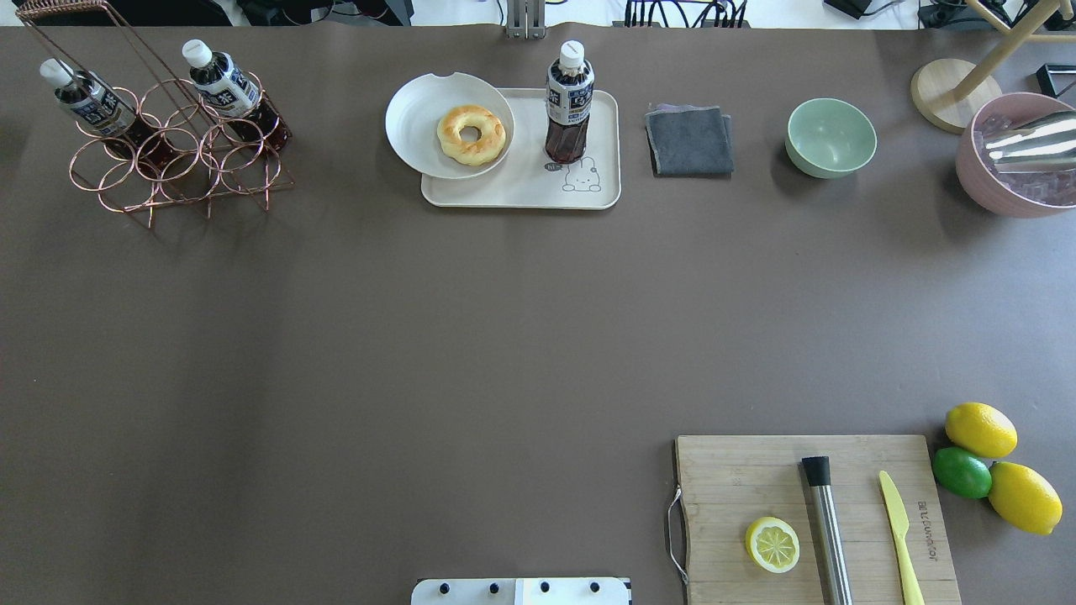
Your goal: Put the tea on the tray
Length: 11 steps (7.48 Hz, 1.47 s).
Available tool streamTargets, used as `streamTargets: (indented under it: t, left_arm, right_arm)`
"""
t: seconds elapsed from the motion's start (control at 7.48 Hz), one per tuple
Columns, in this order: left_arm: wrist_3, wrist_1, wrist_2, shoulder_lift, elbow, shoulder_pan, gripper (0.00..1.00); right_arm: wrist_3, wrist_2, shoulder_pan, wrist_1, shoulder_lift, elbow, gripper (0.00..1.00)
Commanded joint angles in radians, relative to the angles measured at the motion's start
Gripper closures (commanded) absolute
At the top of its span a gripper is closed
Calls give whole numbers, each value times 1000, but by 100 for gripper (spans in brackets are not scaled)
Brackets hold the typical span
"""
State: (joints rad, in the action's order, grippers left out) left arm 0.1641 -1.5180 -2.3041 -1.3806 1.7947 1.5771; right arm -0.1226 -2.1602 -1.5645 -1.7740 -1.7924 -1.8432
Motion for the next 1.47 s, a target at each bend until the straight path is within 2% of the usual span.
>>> streamTargets:
  t: [0.0, 1.34]
  left_arm:
    - [-1, 1, 0, -1, -4, 0, 0]
    - [-3, 1, 5, 3, -24, 12, 0]
  right_arm:
    - [0, -1, 0, 1, -1, 2, 0]
    - [-2, -9, 3, 30, 1, 1, 0]
